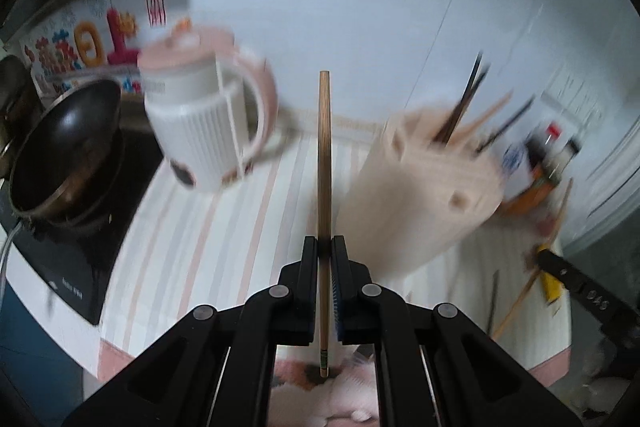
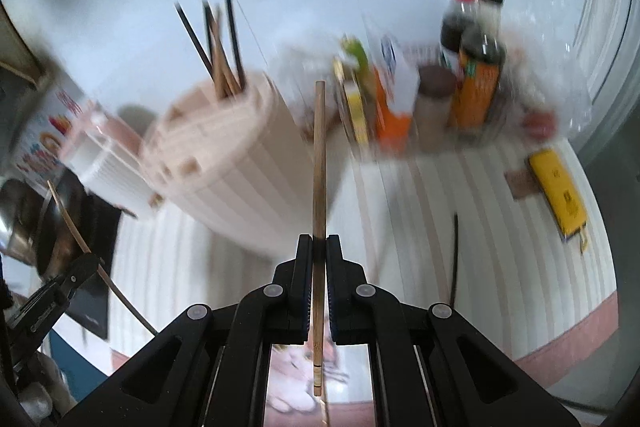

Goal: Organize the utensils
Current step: 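Lift both wooden chopsticks upright and carry them over the beige holder, then lower both wooden chopsticks into the holder and open both tools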

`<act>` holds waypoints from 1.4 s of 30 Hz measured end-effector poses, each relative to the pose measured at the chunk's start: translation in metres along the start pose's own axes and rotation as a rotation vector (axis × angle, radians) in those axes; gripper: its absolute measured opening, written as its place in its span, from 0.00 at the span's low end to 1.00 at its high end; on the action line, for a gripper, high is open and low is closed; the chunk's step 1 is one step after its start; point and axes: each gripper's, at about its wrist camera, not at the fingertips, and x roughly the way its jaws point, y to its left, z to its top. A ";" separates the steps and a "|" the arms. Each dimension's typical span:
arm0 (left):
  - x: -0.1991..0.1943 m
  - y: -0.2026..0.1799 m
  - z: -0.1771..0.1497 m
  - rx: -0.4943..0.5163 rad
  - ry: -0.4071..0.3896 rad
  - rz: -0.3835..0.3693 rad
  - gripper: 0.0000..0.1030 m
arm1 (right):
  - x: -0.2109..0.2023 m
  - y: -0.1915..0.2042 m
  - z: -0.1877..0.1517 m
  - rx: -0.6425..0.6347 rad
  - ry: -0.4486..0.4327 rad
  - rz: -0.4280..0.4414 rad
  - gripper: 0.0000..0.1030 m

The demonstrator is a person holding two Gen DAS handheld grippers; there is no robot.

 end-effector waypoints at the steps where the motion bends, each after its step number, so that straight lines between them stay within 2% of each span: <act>1: -0.007 -0.001 0.010 -0.004 -0.021 -0.007 0.04 | -0.006 0.003 0.008 0.004 -0.022 0.010 0.06; 11: -0.064 -0.017 0.109 -0.041 -0.215 -0.104 0.04 | -0.061 0.039 0.106 0.004 -0.256 0.090 0.06; 16: -0.056 -0.039 0.141 -0.021 -0.249 -0.130 0.04 | -0.067 0.055 0.148 0.017 -0.353 0.118 0.06; 20: -0.027 -0.056 0.158 -0.016 -0.253 -0.140 0.04 | -0.054 0.067 0.169 0.006 -0.400 0.125 0.06; 25: 0.019 -0.066 0.166 -0.017 -0.239 -0.124 0.04 | -0.023 0.071 0.181 -0.010 -0.407 0.118 0.06; 30: 0.052 -0.069 0.166 -0.033 -0.200 -0.145 0.04 | 0.004 0.063 0.183 -0.001 -0.388 0.112 0.06; 37: 0.067 -0.075 0.157 -0.018 -0.161 -0.127 0.04 | 0.016 0.063 0.174 -0.025 -0.396 0.106 0.07; 42: 0.074 -0.073 0.152 -0.007 -0.130 -0.125 0.04 | 0.003 0.062 0.162 -0.045 -0.458 0.107 0.07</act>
